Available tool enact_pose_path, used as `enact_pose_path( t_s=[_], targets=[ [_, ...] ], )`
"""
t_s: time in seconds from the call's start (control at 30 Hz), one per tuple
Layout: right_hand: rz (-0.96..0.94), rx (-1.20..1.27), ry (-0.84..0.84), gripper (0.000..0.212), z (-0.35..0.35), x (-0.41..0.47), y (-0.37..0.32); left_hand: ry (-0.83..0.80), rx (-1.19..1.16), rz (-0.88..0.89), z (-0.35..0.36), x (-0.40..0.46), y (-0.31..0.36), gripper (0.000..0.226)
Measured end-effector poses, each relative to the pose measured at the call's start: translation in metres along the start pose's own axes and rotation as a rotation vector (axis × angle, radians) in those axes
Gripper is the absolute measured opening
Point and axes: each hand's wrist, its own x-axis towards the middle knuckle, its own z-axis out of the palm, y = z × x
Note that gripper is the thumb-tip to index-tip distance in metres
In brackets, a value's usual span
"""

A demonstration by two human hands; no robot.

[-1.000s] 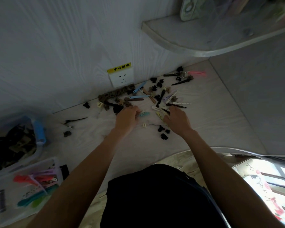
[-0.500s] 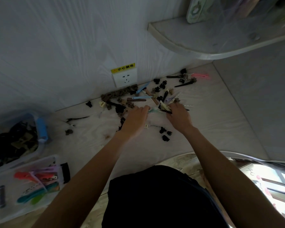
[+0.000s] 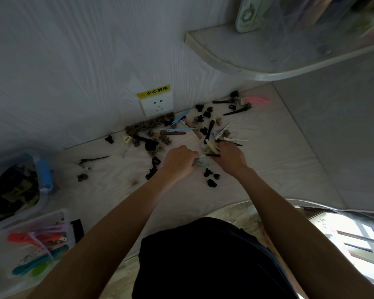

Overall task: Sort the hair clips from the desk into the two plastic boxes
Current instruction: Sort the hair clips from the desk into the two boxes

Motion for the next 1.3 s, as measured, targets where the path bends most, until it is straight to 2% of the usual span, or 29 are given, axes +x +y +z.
enact_pose_path(
  t_s=[0.17,0.33,0.47,0.57,0.67,0.7,0.8,0.9,1.0,1.13,1.3],
  targets=[
    [0.015,-0.005,-0.007,0.04,-0.001,-0.006,0.008,0.046,-0.03,0.011,-0.007,0.003,-0.005,0.035],
    [0.022,0.055,0.014,0.033,-0.002,-0.016,0.019,0.308,-0.208,-0.102,-0.018,-0.02,-0.004,0.026],
    [-0.002,0.144,0.032,0.035,0.001,-0.024,0.019,0.31,-0.299,-0.247,-0.017,-0.045,-0.005,0.027],
    [-0.021,0.304,0.086,0.04,-0.004,-0.031,0.018,0.294,-0.348,-0.331,-0.021,-0.061,-0.001,0.027],
    [-0.04,0.428,0.101,0.025,-0.017,-0.037,0.007,0.354,-0.413,-0.403,-0.023,-0.08,-0.006,0.027],
    [-0.041,0.459,0.078,0.019,-0.02,-0.04,0.0,0.384,-0.417,-0.425,-0.025,-0.088,-0.009,0.031],
    [-0.076,0.616,0.01,0.031,-0.021,-0.049,-0.027,0.481,-0.374,-0.483,-0.026,-0.126,-0.026,0.041],
    [-0.117,0.763,-0.11,0.03,-0.018,-0.057,-0.062,0.572,-0.367,-0.578,-0.036,-0.168,-0.045,0.054],
    [-0.208,0.807,-0.208,0.028,-0.012,-0.066,-0.11,0.632,-0.363,-0.633,-0.036,-0.226,-0.072,0.056],
    [-0.286,0.809,-0.269,0.03,0.004,-0.081,-0.17,0.463,-0.344,-0.709,-0.021,-0.298,-0.107,0.065],
    [-0.416,0.759,-0.313,0.027,0.021,-0.103,-0.239,0.203,-0.274,-0.715,0.017,-0.339,-0.147,0.039]
  ],
)
